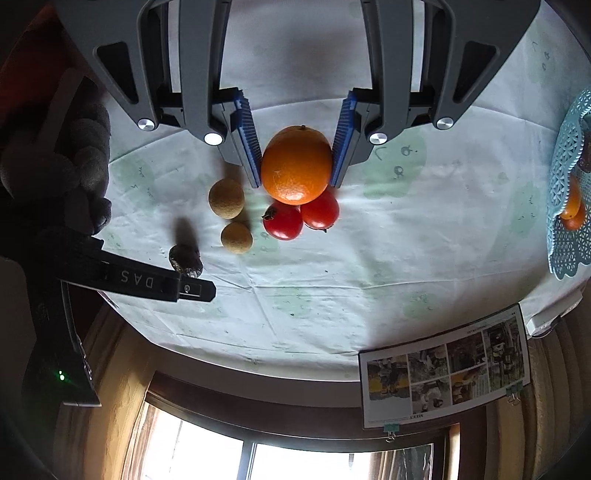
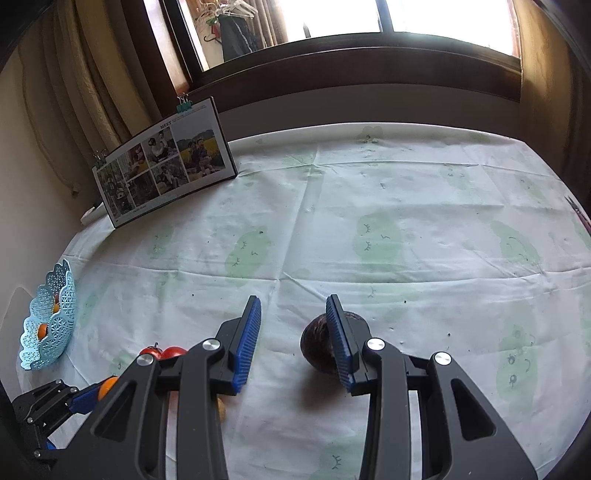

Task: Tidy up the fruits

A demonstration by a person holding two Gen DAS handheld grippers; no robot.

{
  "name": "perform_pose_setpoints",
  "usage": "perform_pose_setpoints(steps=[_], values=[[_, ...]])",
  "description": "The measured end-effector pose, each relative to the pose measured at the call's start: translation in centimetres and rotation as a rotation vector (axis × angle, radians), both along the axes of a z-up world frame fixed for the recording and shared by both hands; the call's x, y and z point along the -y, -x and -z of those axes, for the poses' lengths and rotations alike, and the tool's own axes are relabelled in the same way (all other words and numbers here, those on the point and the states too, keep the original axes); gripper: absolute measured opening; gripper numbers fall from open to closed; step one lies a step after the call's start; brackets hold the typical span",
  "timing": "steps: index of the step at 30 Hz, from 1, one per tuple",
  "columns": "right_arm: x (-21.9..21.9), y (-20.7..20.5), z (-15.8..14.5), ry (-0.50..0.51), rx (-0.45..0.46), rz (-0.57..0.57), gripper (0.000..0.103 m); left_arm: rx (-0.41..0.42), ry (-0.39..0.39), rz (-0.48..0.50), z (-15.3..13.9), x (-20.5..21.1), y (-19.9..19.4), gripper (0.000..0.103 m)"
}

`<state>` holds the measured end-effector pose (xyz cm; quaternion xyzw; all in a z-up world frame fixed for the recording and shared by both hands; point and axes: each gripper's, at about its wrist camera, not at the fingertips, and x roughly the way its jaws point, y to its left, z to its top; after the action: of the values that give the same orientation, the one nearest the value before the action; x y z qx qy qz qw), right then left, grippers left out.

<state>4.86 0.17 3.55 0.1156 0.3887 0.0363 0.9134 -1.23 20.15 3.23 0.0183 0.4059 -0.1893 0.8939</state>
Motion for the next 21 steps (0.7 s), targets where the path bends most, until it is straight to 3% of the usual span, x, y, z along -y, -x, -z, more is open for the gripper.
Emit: perform_pose_setpoints(steps=[19,20,21], values=[[0.2,0.2,0.8,0.04,0.011,0.033,0.04,0.051,0.028,-0.098,-1.6,-3.4,0.0,0.038],[0.3,0.3,0.9,0.04,0.011,0.043,0.048,0.055,0.029,-0.103,-1.7,-3.6,0.0,0.038],[0.6,0.3,1.0,0.045,-0.004,0.063,0.063,0.058,0.03,-0.108,-1.8,-3.8,0.0,0.038]])
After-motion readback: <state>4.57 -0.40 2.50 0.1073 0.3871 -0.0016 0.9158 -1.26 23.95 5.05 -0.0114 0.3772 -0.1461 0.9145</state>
